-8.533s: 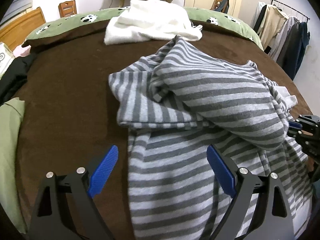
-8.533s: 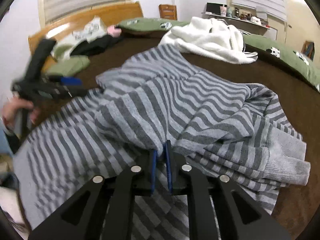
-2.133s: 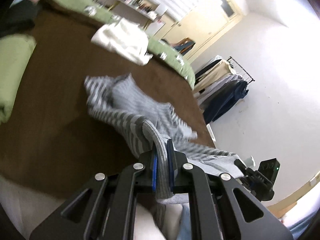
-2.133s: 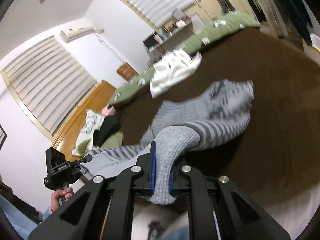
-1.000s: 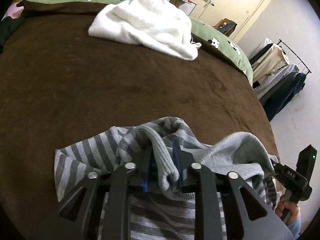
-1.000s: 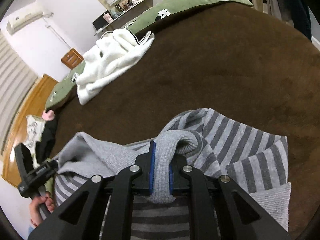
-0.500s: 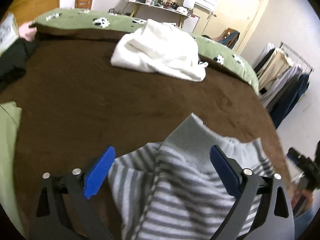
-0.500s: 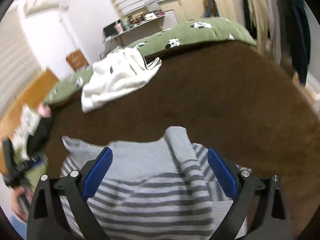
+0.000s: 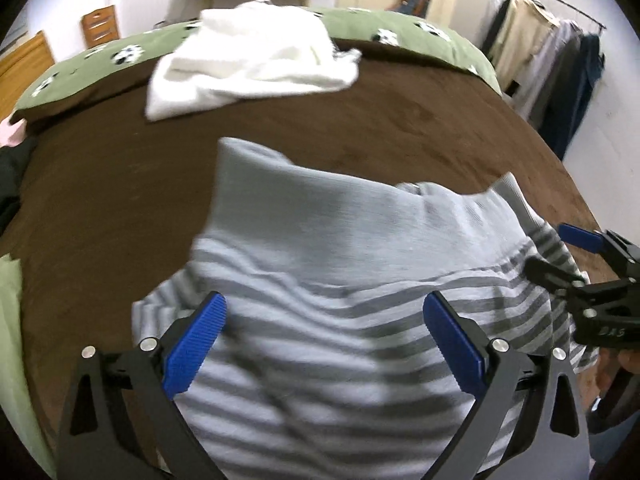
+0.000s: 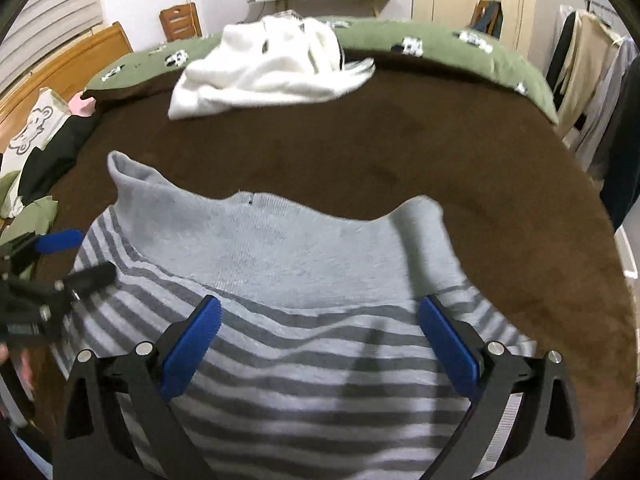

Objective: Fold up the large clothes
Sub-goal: 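Open both tools to release the hem onto the folded hoodie, then move the open right tool to the striped sleeve at the hoodie side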

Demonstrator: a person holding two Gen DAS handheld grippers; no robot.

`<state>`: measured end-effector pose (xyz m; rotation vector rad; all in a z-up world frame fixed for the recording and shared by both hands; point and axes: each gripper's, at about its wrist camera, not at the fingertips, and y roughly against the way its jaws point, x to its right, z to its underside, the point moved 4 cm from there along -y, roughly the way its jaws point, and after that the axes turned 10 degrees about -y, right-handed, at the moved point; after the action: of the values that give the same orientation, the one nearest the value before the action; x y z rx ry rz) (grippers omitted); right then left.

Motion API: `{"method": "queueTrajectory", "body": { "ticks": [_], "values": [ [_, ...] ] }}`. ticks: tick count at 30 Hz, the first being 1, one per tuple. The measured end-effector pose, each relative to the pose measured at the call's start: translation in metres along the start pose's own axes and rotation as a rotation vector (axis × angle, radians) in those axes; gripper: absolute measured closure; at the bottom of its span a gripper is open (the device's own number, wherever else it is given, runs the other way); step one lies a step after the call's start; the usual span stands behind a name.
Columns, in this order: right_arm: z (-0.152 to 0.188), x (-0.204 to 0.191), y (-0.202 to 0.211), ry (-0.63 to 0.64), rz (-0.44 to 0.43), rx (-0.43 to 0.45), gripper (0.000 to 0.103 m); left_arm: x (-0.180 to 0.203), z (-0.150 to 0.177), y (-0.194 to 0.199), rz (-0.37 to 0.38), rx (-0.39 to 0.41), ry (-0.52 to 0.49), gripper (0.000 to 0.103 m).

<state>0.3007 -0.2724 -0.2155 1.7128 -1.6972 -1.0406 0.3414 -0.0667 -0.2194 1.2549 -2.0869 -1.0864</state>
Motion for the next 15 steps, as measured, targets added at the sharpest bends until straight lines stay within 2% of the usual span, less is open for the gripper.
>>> {"method": "queueTrajectory", "body": {
  "ticks": [7,11,15],
  "values": [
    [0.005,0.015,-0.041,-0.063,0.027,-0.084,0.006,0.015,-0.004,-0.03,-0.027,-0.05,-0.074,0.007],
    [0.007,0.024,-0.051,-0.091,0.014,-0.086,0.006,0.014,-0.009,-0.042,-0.035,-0.059,-0.087,0.007],
    [0.003,0.029,-0.059,-0.12,0.006,-0.088,0.006,0.008,-0.012,-0.055,-0.023,-0.061,-0.06,0.006]
  ]
}}
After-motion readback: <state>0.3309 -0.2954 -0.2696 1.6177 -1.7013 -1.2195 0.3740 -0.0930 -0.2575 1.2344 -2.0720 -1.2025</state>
